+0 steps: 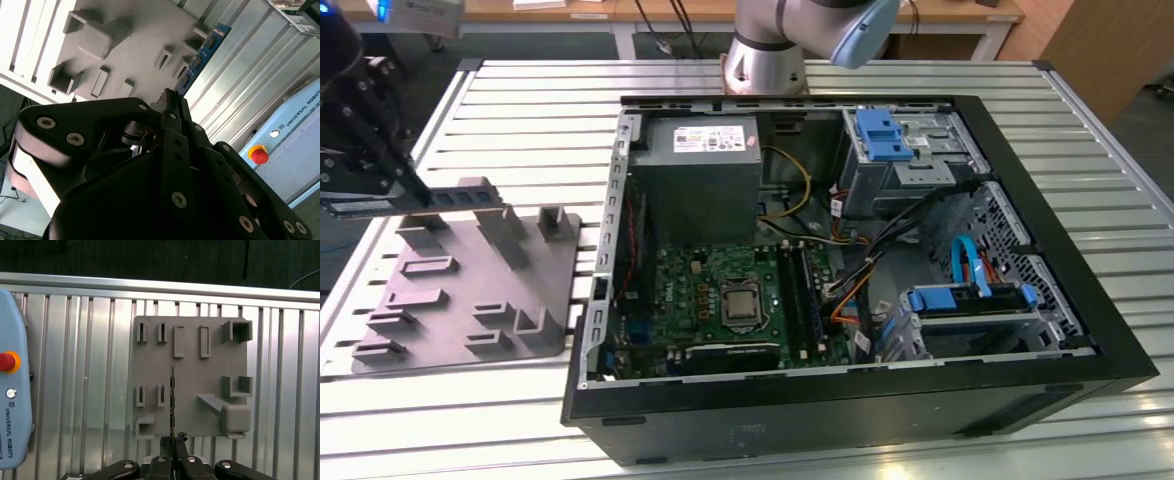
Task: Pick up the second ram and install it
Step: 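Pick up the second ram and move it above second insertion slot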
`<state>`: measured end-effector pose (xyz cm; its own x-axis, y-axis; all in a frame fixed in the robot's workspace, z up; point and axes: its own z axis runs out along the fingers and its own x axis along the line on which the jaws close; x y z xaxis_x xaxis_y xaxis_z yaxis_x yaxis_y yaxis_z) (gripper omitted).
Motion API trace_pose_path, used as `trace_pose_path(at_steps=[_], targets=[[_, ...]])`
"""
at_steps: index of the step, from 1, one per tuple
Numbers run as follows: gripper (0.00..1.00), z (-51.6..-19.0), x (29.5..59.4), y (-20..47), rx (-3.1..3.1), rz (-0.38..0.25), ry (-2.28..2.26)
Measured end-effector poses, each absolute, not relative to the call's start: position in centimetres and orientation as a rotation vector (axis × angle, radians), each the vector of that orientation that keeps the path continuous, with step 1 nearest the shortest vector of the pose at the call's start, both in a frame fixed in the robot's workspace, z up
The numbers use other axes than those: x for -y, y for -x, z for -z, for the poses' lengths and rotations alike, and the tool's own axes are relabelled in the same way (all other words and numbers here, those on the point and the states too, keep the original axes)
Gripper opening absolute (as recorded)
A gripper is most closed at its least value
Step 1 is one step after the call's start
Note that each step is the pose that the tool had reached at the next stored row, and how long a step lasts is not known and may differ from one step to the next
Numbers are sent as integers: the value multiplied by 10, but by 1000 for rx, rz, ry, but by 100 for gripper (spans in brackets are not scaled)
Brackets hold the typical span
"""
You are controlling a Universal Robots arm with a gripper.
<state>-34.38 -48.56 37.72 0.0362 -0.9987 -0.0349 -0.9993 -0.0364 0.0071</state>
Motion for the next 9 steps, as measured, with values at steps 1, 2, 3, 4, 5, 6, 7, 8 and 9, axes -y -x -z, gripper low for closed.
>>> trace_pose_path(at_steps=[1, 2, 3, 4, 5, 6, 7, 8, 9], targets=[[14, -377, 486, 339, -2167, -47, 2248], [14, -377, 486, 334, -2167, -47, 2247], [14, -377, 486, 330, -2167, -47, 2247], [14, -377, 486, 326, -2167, -47, 2248], [14, -377, 486, 321, -2167, -47, 2248], [14, -377, 486, 317, -2167, -47, 2247], [14, -377, 486, 313, -2167, -47, 2247], [14, -377, 486, 309, -2167, -47, 2248], [14, -377, 486, 305, -2167, -47, 2248]])
